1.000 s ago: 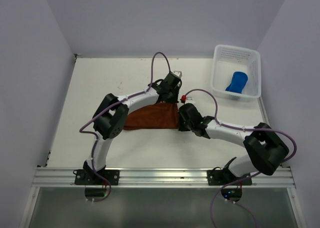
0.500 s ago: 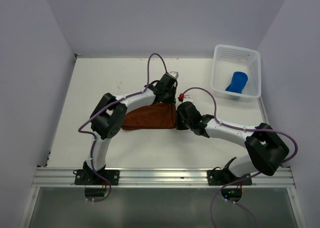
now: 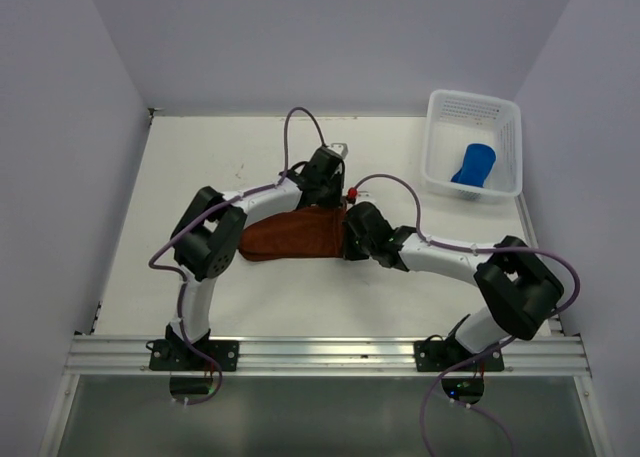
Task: Roll the towels
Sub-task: Roll the towel
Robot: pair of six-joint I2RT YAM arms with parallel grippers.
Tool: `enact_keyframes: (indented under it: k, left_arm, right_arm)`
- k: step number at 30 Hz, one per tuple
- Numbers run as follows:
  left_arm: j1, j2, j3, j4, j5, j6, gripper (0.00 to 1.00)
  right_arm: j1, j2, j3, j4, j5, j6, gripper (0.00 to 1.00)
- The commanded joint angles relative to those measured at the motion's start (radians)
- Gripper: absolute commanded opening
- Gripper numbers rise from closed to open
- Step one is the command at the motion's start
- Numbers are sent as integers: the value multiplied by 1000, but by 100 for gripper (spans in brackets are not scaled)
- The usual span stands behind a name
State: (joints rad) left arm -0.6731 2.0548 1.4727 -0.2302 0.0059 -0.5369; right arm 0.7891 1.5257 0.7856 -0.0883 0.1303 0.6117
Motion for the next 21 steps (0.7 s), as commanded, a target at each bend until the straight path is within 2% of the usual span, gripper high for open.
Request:
enact_keyframes:
  k: [1,13,19,21]
  left_arm:
    - [30,-64,-20,94,-11,22,0]
    - [50,-56,-64,129,-11,55,0]
    - [53,-51,-110,152,-14,57,0]
    - [56,-50,-127,161,-14,55,0]
  right_arm:
    - [15,20,32,-1,-49,22,0]
    - [16,59,43,33,-90,37,4]
    - [9,21,50,25,-98,59,12]
    - [4,10,67,16,-104,59,18]
